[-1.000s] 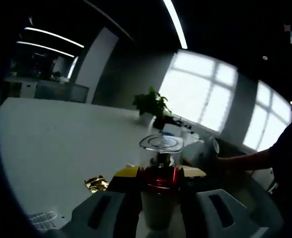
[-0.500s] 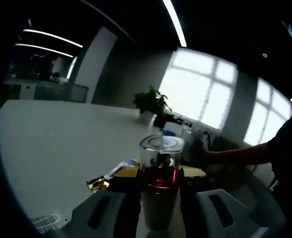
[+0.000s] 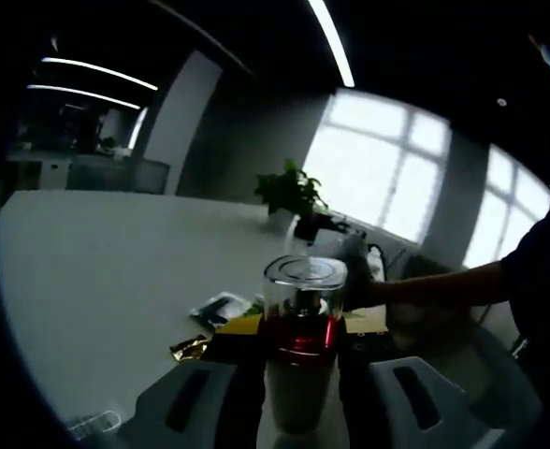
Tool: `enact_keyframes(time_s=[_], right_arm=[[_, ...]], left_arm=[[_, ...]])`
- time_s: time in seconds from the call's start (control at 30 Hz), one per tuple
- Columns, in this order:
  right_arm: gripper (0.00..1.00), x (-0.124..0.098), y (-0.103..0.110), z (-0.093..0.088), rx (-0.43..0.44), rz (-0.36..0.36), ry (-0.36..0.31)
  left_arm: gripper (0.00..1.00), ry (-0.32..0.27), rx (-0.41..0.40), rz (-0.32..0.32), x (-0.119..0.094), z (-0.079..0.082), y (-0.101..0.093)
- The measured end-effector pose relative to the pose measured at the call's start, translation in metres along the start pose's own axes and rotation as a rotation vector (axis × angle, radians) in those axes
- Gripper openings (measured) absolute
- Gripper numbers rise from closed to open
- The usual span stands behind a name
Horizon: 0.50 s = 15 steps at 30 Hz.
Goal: Arrange the skincare products in the storage area until every visible bottle or jar stands upright without overlapping.
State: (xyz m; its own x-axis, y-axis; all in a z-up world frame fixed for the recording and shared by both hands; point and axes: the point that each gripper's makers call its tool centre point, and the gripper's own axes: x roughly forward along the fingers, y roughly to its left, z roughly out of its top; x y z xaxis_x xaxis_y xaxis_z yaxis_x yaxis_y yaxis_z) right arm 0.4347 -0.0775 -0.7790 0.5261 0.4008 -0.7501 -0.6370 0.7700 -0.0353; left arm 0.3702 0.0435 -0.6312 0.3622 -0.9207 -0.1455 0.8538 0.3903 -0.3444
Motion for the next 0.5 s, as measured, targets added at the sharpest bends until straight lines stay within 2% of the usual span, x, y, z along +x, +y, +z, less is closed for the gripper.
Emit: enact_keyframes(time_s=[0.17, 0.3, 0.37, 0.43, 0.5], right_arm=[[0.34, 0.001, -0.002, 0.002, 0.016, -0.010, -0.005], [0.35, 0.000, 0.000, 0.004, 0.084, -0.010, -0.026], [0.43, -0.001, 0.003, 0.006, 0.140, 0.002, -0.030], [0.56, -0.006, 0.006, 0.009, 0.138, 0.005, -0.040], [0.54, -0.016, 0.012, 0.011, 0.136, 0.009, -0.059]], left_arm=[[0.25, 0.012, 0.013, -0.004, 0.005, -0.001, -0.001], [0.25, 0.018, 0.011, -0.004, 0.013, -0.002, -0.001], [0.25, 0.026, 0.024, -0.010, 0.015, -0.003, -0.003], [0.25, 0.034, 0.033, -0.014, 0.018, -0.003, -0.004], [0.25, 0.037, 0.037, -0.019, 0.020, -0.003, -0.005]])
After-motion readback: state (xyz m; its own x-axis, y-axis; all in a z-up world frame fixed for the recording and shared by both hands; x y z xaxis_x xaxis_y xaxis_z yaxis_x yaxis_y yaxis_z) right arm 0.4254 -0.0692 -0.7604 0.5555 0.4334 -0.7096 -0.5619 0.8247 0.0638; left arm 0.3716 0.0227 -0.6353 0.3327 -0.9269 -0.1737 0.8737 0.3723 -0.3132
